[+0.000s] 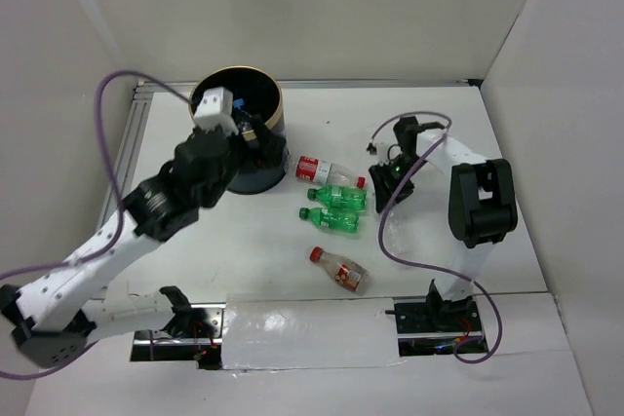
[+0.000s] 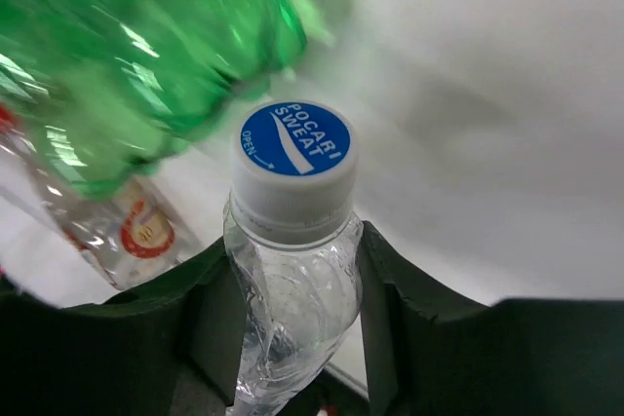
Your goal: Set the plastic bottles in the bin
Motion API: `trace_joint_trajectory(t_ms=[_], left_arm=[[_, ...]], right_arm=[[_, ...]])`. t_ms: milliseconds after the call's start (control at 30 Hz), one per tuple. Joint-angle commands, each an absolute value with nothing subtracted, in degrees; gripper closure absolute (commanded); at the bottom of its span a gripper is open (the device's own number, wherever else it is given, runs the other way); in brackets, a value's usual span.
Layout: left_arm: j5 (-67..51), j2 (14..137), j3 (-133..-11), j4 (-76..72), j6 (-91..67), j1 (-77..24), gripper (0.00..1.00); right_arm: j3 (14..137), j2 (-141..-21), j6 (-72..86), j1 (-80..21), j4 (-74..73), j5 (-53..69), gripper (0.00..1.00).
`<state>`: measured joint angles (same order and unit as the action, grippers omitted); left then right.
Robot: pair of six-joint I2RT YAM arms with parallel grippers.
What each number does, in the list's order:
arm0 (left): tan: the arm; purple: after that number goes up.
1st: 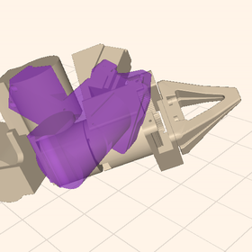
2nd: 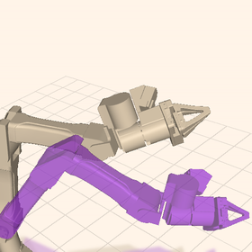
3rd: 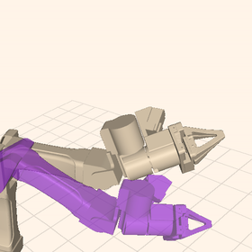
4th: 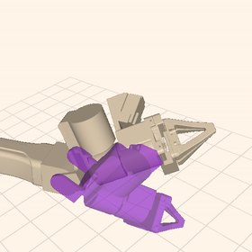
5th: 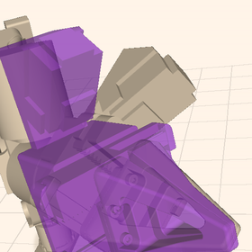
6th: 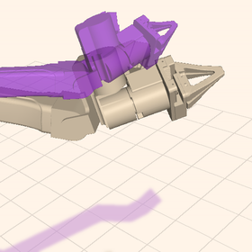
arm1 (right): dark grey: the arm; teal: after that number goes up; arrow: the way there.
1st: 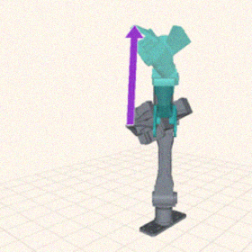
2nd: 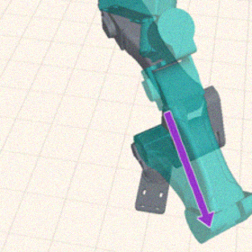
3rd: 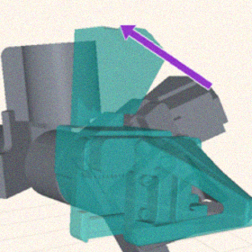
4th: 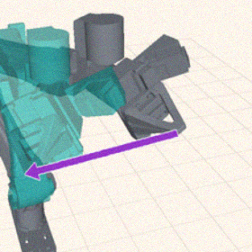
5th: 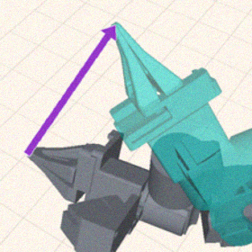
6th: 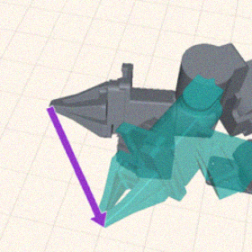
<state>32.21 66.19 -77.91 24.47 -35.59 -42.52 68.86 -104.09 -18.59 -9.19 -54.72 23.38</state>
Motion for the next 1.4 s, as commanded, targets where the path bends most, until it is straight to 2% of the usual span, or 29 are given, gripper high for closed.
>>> trace_joint_trajectory(t_ms=[0, 67, 100, 167, 200, 267, 300, 367, 433, 467, 500, 633, 700, 833, 867, 900, 933, 967, 1000, 1067, 1233, 1367], left_arm=[[25.2, 57.8, -66.9, 30.4, -48.3, -48.5, 0.0], [21.5, 55.6, -61.6, 32.4, -57.9, -51.1, 0.0], [20.5, 53.8, -59.0, 32.4, -61.1, -52.3, 0.0], [19.0, 52.5, -51.5, 30.9, -69.5, -56.2, 0.0], [18.2, 51.9, -49.3, 29.4, -71.7, -57.5, 0.0], [16.1, 51.9, -44.0, 24.6, -77.5, -60.2, 0.0], [15.3, 51.9, -42.7, 23.1, -78.8, -60.2, 0.0], [12.2, 54.1, -40.4, 21.3, -81.7, -60.2, 0.0], [10.8, 55.7, -38.9, 17.8, -85.3, -60.2, 0.0], [9.6, 57.1, -38.3, 16.2, -87.9, -60.2, 0.0], [9.1, 57.8, -37.5, 14.4, -89.3, -60.2, 0.0], [7.2, 61.5, -33.1, 4.9, -96.1, -60.2, 0.0], [6.0, 63.2, -33.0, 0.4, -97.6, -59.6, 0.0], [3.1, 69.1, -34.4, 2.0, -100.8, -59.6, 0.0], [3.1, 70.0, -34.5, 2.0, -100.8, -59.6, 0.0], [1.5, 70.7, -34.5, 0.1, -100.8, -59.6, 0.0], [0.9, 71.5, -34.5, -0.5, -102.4, -59.6, 0.0], [0.9, 72.5, -34.5, -1.3, -102.4, -59.6, 0.0], [0.1, 74.5, -34.5, -2.0, -102.4, -59.6, 0.0], [-1.3, 77.0, -36.5, -2.0, -102.9, -59.6, 0.0], [-4.7, 86.4, -38.3, -3.1, -105.0, -59.1, 0.0], [-7.1, 95.7, -43.3, -5.8, -103.6, -58.5, 0.0]], right_arm=[[83.4, -101.2, -25.5, -6.3, -61.3, 28.1, 1.0], [91.9, -101.7, -29.0, -5.7, -65.0, 32.2, 1.0], [101.8, -102.3, -30.0, -5.7, -66.3, 33.9, 1.0], [112.6, -105.5, -31.5, -5.7, -68.1, 40.0, 1.0], [122.5, -106.4, -30.7, -6.5, -67.4, 42.0, 1.0], [129.6, -108.0, -27.3, -8.5, -60.0, 47.5, 1.0], [130.9, -108.0, -24.4, -9.5, -54.7, 49.3, 1.0], [127.3, -104.3, -19.2, -12.4, -34.4, 53.0, 1.0], [119.3, -101.1, -10.6, -16.8, -13.1, 51.6, 1.0], [118.2, -101.1, -7.9, -18.7, -8.8, 50.1, 1.0], [118.7, -102.3, -7.9, -20.5, -7.0, 47.8, 1.0], [135.2, -113.5, -2.8, -28.2, -7.0, 46.9, 1.0], [138.3, -118.3, -1.6, -30.5, -5.6, 45.1, 1.0], [139.9, -122.1, -0.3, -35.0, -0.6, 39.3, 0.99], [139.9, -122.1, -0.3, -35.5, -0.6, 39.3, 0.96], [139.9, -123.7, -0.3, -35.5, -0.6, 38.3, 0.89], [139.9, -124.5, 0.4, -36.1, -0.6, 38.3, 0.7], [139.3, -125.2, 0.4, -36.1, -1.4, 37.7, 0.19], [139.3, -125.7, 1.0, -36.1, -3.2, 37.0, 0.0], [137.6, -125.7, 1.0, -35.3, -4.7, 36.5, 0.0], [128.4, -116.5, 0.3, -30.3, -8.2, 38.6, 0.0], [111.3, -105.4, -1.4, -24.5, -8.2, 42.4, 0.0]])
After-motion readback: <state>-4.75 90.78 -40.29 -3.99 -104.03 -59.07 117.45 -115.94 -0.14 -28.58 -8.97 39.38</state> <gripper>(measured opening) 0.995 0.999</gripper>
